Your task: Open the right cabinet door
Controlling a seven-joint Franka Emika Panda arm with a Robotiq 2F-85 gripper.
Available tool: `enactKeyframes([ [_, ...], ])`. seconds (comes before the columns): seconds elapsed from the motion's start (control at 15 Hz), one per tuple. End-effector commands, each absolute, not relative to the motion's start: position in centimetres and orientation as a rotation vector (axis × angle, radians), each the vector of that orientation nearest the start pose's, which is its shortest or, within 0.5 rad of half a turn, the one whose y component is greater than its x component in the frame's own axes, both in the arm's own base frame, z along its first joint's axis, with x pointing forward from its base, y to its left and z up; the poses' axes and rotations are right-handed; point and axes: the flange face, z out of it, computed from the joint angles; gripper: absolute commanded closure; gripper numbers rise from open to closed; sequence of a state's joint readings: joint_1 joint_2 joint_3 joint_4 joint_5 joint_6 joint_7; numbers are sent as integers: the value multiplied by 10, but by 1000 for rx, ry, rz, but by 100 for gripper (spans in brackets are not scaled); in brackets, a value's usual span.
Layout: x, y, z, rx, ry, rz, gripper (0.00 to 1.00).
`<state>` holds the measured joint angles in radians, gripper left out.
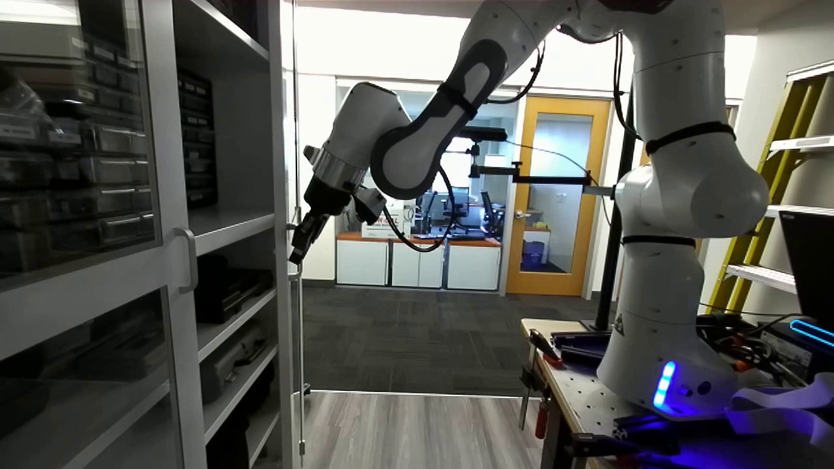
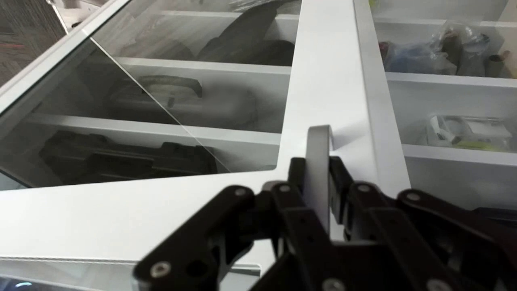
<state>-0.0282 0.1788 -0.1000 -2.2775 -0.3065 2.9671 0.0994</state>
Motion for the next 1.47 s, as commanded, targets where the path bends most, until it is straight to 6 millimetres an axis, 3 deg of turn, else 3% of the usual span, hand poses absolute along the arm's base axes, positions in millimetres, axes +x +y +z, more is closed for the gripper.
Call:
enactKeyframes([
  [0.0, 546, -128, 352, -3306, 42, -764, 57],
  [0.2, 540, -122, 350, -3370, -9, -703, 47],
  [0.67, 531, -114, 347, -3433, -43, -558, 2],
  [1.07, 528, -101, 337, -3339, -11, -461, 0],
  [1.4, 521, -91, 349, -3235, -40, -347, 0],
])
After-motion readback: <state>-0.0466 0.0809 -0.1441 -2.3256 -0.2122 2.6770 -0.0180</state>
